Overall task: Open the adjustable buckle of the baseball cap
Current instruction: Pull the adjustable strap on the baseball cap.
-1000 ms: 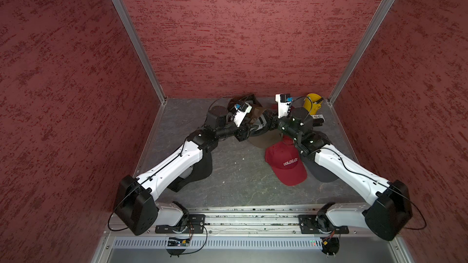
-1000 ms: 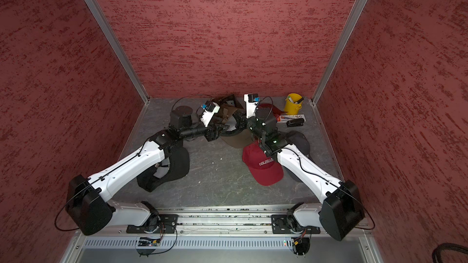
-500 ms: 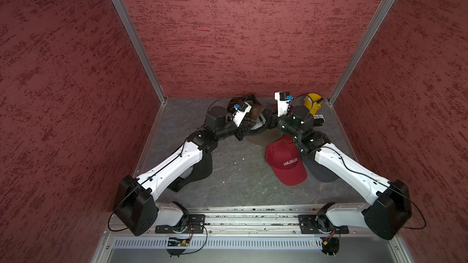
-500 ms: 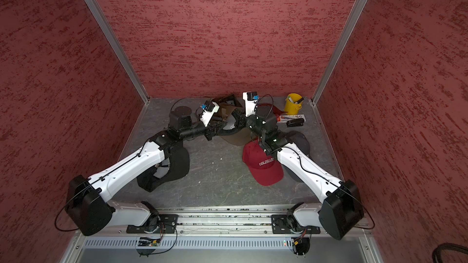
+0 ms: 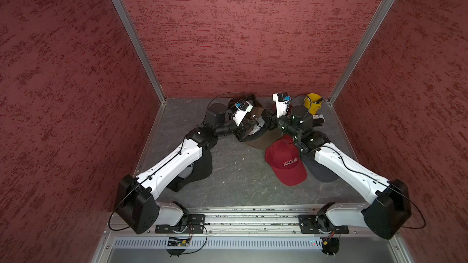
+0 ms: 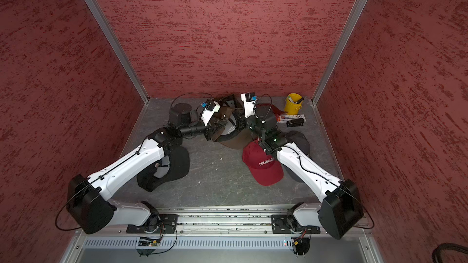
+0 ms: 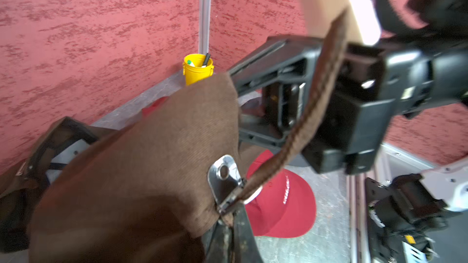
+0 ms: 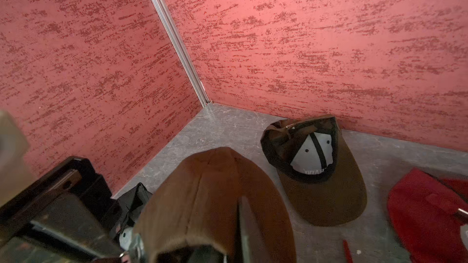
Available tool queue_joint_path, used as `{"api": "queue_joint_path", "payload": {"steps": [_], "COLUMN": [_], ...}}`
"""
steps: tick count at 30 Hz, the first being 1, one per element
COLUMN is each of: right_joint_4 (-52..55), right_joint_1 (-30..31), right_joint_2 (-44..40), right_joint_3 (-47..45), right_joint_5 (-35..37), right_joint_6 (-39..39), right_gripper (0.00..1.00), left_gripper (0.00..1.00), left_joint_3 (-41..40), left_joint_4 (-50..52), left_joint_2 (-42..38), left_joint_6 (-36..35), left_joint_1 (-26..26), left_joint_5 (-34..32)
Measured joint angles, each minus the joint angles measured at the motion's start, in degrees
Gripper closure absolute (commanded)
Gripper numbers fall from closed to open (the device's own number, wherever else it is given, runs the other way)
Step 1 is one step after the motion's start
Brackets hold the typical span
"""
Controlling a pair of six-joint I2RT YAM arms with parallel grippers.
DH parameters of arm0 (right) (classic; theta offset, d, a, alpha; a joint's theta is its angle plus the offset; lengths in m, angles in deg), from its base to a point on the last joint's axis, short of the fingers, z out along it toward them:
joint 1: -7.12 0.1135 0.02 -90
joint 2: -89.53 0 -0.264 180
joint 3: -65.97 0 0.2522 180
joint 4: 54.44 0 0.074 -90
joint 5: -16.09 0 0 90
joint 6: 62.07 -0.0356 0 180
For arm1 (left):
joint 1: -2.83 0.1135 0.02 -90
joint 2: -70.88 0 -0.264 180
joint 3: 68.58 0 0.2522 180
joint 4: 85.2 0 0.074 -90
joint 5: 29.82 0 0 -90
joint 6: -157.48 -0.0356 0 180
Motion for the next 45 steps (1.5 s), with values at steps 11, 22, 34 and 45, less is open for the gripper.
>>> {"api": "queue_joint_path", "payload": {"steps": [11,22,34,45], "right_joint_4": [-1.31,-2.93,-0.83,-0.94], "right_joint_1": [0.0,1.14,3.34,3.39], "right_joint_2": [-3.54,-7.26,-5.81,-6.64], "right_joint_3": [-2.58,-4.59,-4.59,-5.49], "right_joint_5": [-1.6,-3.56,-4.37,-5.68], "right_joint_6": [9.35,17.42,23.8,25.55], "right_gripper": [0.55,0.53,0.53,0.57], "left_gripper": [1.0,1.0,1.0,1.0], "left_joint_3": [8.15,9.84,10.56,10.58], "left_joint_4": [6.01,8.57,10.56,12.07], "left_joint_2": [0.52,4.55,4.7,4.7], "left_joint_6": [5.84,9.09,10.12,10.12], "left_joint_1": [3.26,4.07,4.11,4.11], "left_joint_5": [12.68,19.21,21.22,22.43]}}
